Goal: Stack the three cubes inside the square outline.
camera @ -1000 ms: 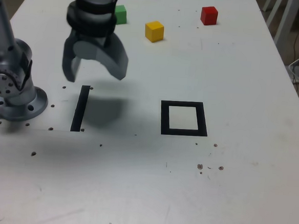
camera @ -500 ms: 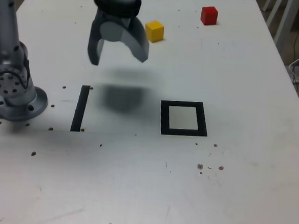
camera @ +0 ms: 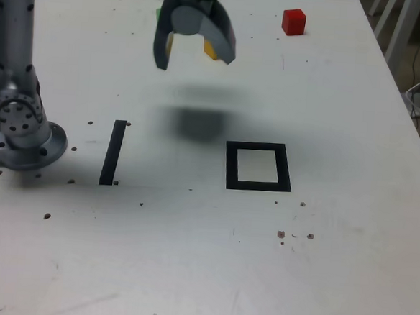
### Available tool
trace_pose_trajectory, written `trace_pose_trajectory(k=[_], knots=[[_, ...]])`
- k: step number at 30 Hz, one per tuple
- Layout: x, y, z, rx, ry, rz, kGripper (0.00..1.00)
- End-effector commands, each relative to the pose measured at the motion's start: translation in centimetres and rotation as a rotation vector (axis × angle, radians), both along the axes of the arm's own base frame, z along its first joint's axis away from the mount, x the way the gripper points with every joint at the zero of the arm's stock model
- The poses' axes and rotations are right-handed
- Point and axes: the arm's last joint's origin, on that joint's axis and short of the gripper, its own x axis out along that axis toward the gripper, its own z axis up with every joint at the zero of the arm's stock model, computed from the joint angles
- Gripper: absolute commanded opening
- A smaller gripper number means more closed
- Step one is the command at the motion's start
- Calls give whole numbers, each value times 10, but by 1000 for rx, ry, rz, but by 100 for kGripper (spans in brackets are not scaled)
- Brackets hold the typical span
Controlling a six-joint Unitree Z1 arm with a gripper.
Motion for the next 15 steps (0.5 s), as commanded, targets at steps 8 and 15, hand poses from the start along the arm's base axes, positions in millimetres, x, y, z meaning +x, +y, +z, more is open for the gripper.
trace_pose_trajectory(k=[8, 15], knots=[[38, 58, 13, -2, -20, 9, 99], [52, 85, 13, 7, -36, -7, 99]])
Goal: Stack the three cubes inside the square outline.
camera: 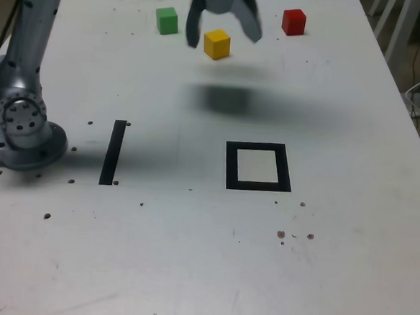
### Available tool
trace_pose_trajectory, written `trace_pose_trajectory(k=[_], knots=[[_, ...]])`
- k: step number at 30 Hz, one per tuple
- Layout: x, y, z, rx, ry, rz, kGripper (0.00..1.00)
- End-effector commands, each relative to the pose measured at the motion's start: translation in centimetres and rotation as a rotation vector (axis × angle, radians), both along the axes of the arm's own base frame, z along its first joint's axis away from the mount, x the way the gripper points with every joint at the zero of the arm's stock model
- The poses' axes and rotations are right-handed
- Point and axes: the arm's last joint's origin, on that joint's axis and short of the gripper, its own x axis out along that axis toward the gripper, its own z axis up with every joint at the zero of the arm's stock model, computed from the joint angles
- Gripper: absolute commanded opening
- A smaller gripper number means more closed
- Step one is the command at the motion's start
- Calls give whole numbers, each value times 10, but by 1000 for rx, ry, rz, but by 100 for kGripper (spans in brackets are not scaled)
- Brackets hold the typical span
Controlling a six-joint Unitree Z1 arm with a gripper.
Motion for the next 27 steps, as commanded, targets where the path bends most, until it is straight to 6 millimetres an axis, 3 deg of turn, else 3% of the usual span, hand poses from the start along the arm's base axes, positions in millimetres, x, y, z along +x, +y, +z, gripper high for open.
trace_pose_trajectory(k=[1, 27], knots=[[8, 11, 3, 11, -15, -1, 99], [49, 97, -26, 35, -95, 36, 99]])
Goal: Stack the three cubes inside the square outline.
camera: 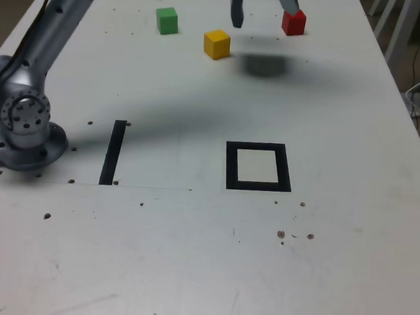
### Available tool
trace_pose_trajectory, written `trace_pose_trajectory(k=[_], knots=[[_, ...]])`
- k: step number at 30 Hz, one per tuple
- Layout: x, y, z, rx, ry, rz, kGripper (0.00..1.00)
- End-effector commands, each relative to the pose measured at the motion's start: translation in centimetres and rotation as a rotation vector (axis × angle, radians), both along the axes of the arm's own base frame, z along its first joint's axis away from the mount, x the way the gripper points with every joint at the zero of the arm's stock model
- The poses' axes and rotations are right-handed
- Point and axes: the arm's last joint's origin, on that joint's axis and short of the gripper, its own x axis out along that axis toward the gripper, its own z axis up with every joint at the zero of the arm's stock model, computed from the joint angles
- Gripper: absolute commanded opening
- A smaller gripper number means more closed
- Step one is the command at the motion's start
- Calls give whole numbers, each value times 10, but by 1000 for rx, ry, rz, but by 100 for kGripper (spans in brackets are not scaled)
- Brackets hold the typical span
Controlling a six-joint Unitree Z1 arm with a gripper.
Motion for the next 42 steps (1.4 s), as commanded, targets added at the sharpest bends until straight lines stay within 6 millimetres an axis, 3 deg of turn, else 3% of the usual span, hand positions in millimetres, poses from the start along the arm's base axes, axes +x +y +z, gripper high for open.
trace_pose_trajectory(k=[1, 16, 42], knots=[[2, 7, -7, -21, 10, 6, 99], [22, 39, -24, 22, -84, 26, 99], [26, 73, -38, 43, -209, 87, 99]])
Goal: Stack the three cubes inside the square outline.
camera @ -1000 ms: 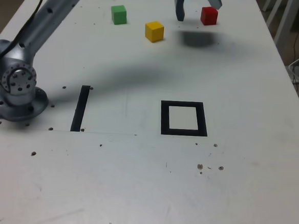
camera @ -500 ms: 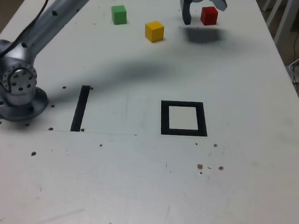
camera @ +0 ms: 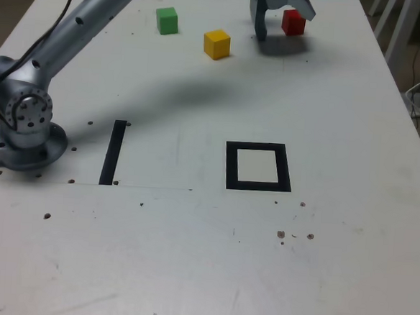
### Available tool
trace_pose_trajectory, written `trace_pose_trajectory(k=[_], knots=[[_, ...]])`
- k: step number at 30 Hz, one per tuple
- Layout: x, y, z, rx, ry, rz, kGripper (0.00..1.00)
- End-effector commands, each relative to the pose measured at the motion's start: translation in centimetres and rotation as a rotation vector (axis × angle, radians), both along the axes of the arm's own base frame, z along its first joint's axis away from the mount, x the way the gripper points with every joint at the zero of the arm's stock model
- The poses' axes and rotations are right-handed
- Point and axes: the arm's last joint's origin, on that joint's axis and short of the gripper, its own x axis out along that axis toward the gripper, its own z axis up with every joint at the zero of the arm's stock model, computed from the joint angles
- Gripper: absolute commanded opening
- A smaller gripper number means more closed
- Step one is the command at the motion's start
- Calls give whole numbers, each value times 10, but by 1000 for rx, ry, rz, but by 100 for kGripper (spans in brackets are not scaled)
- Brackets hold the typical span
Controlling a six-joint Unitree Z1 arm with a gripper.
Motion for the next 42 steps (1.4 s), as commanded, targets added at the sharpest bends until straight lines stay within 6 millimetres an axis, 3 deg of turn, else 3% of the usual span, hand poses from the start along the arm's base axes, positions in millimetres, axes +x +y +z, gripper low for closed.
trace_pose_trajectory(k=[1, 42], knots=[[1, 5, 20, 61, -70, 7, 99], [14, 31, 47, 269, -317, -21, 99]])
